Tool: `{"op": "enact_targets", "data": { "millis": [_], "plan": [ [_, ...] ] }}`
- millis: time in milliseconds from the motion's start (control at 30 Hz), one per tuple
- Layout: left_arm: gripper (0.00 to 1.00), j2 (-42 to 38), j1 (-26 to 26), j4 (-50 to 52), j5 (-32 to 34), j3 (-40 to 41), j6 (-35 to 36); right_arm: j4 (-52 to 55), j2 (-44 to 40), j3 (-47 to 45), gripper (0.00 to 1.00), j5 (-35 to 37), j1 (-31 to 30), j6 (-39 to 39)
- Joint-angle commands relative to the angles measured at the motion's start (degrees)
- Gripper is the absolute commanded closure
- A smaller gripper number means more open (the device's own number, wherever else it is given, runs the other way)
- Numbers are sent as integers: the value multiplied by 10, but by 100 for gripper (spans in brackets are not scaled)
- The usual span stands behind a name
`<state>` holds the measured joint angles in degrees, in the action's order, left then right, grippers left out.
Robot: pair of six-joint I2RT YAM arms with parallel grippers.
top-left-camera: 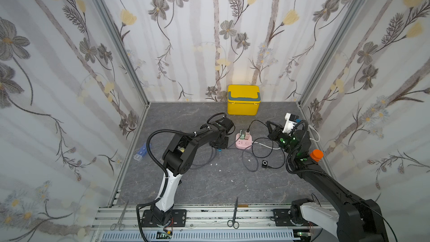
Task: Charge mp3
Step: Pick up the MP3 player from the center of the board, then insert the charging cable into the MP3 player.
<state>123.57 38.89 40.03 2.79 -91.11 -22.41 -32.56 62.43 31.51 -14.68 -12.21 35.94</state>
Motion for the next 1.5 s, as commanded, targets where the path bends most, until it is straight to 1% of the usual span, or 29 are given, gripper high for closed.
{"op": "enact_targets", "data": {
  "millis": [0,100,233,333,433,533,633,700,767,833,1000,1100,1467],
  "plan": [
    [70,10,3,58,-31,14,14,-7,-6,-2,100,-1,1,-4],
    [81,10,2,60,-28,16,17,-6,-8,-2,100,-18,1,-14],
    [86,-20,-3,39,-33,10,11,7,-7,4,100,-40,-7,-24],
    [88,-76,-11,0,-59,12,-3,11,-18,4,100,-22,-39,-34],
    [89,-145,-14,-35,-86,19,-12,24,-32,10,100,17,-96,-58],
    [89,-226,-20,-89,-128,58,-28,23,-53,4,100,63,-152,-69],
    [89,-310,-31,-158,-166,121,-58,-10,-72,-14,100,111,-202,-55],
    [89,-365,-42,-223,-200,174,-89,-40,-79,-23,100,145,-247,-61],
    [89,-410,-53,-284,-236,225,-120,-66,-76,-26,100,172,-287,-74],
    [89,-441,-58,-313,-259,251,-136,-74,-62,-18,100,184,-315,-81],
    [90,-481,-60,-341,-280,282,-148,-68,-12,18,100,188,-369,-83],
    [90,-495,-60,-348,-281,294,-152,-77,6,28,100,194,-386,-86],
    [90,-511,-62,-362,-288,316,-158,-92,47,50,100,191,-395,-75]
  ]
}}
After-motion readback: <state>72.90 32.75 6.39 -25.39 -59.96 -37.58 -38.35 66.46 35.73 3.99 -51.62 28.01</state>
